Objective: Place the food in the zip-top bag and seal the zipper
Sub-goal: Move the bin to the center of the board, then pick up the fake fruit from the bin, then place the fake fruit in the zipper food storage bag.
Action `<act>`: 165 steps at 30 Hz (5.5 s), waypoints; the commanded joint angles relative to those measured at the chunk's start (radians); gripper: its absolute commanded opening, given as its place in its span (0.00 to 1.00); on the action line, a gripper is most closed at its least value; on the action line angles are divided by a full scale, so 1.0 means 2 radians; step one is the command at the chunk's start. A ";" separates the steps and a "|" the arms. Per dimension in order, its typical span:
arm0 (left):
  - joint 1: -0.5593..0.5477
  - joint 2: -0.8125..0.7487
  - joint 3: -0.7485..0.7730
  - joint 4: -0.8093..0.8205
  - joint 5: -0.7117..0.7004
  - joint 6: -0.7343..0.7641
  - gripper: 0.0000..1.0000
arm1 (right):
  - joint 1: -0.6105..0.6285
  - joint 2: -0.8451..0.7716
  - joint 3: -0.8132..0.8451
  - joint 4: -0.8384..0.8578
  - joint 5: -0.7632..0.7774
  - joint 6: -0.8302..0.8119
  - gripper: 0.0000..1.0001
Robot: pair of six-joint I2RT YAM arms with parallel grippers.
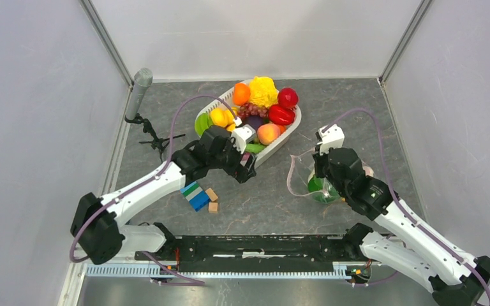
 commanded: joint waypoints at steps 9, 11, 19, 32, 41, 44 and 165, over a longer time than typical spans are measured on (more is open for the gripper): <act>-0.010 -0.026 0.108 0.004 -0.012 -0.024 1.00 | -0.001 -0.031 -0.027 0.039 -0.041 0.032 0.00; -0.010 0.015 0.153 0.019 -0.006 -0.007 1.00 | -0.001 -0.036 -0.033 0.042 -0.044 0.034 0.00; -0.004 0.193 0.341 0.015 0.013 0.081 1.00 | -0.001 -0.054 -0.045 0.047 -0.062 0.041 0.00; 0.036 0.363 0.524 0.001 0.087 0.068 1.00 | -0.001 -0.070 -0.058 0.041 -0.076 0.051 0.01; 0.055 0.417 0.559 -0.015 0.135 0.058 1.00 | -0.001 -0.076 -0.063 0.036 -0.079 0.051 0.01; 0.057 0.430 0.568 -0.014 0.126 0.061 1.00 | -0.001 -0.074 -0.064 0.037 -0.086 0.051 0.02; -0.231 0.102 0.209 -0.014 -0.230 -0.016 0.46 | 0.002 -0.118 0.039 0.013 -0.159 0.021 0.00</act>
